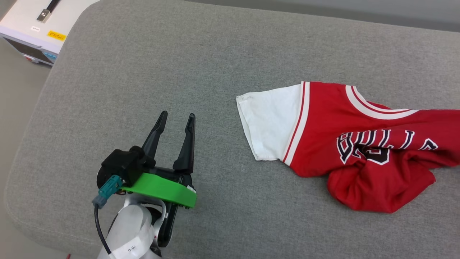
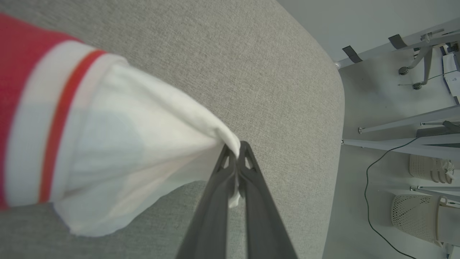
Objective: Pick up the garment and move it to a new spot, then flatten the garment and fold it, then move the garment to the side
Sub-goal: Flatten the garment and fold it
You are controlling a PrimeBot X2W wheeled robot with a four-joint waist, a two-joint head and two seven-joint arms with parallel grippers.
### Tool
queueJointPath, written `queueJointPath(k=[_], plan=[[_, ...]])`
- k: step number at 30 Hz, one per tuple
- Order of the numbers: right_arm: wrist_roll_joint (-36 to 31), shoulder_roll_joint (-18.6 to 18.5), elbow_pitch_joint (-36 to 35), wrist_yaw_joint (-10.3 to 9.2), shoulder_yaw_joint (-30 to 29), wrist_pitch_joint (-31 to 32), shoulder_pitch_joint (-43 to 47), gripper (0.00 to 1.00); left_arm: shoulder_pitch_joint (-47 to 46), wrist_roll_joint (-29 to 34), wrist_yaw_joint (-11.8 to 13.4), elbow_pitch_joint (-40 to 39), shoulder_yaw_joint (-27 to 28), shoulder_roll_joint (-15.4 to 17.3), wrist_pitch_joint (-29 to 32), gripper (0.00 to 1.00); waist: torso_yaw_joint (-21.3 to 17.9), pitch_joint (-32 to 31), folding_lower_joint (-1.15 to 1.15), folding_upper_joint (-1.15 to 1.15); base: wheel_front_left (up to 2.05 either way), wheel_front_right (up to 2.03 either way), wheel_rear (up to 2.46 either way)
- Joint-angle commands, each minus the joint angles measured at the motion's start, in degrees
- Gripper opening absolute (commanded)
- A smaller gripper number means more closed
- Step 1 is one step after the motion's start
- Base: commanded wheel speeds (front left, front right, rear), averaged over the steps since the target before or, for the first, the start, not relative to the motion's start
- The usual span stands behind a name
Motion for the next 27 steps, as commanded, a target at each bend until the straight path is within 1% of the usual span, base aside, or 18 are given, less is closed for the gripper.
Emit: queueJointPath(k=[1,7,10,14,20,24,27], plan=[[-0.9,0.7,1.8,-0.05,-0.2,-1.8,-2.0,1.0,-1.0,-0.2,-0.2,0.0,-0.1,0.4,-0.3,1.0,1.0,1.0,0.0,0.0,0.0,0.0,0.0],[-3.2,4.2,8.9,-0.05,-0.7,-8.1,-5.2,1.0,-1.0,-0.1,-0.2,0.5,0.4,0.7,-0.3,1.0,0.6,0.2,0.0,0.0,0.0,0.0,0.0],[-3.7,5.6,10.8,-0.05,-0.6,-10.6,-5.8,1.0,-0.7,0.0,-0.2,0.9,0.5,0.8,-0.3,1.0,-0.2,-1.3,0.0,0.0,0.0,0.0,0.0],[-3.2,7.7,11.9,-0.05,-1.9,-14.2,-6.4,1.0,0.1,-0.1,-0.2,1.3,0.6,0.9,-0.3,1.0,-1.6,-4.0,0.0,0.0,0.0,0.0,0.0],[-1.7,10.2,10.2,-0.05,-3.7,-17.6,-5.1,1.0,1.7,-0.1,-0.2,1.7,1.2,1.1,-0.3,1.0,-3.9,-8.2,0.0,0.0,0.0,0.0,0.0],[0.3,12.1,6.9,-0.05,-5.7,-19.2,-2.9,1.0,3.0,-0.2,-0.2,1.6,1.9,1.2,-0.3,1.0,-5.3,-10.5,0.0,0.0,0.0,0.0,0.0],[2.0,13.7,2.4,-0.05,-7.2,-21.1,0.0,1.0,3.6,-0.2,-0.2,1.2,2.4,1.2,-0.3,1.0,-5.9,-11.9,0.0,0.0,0.0,0.0,0.0]])
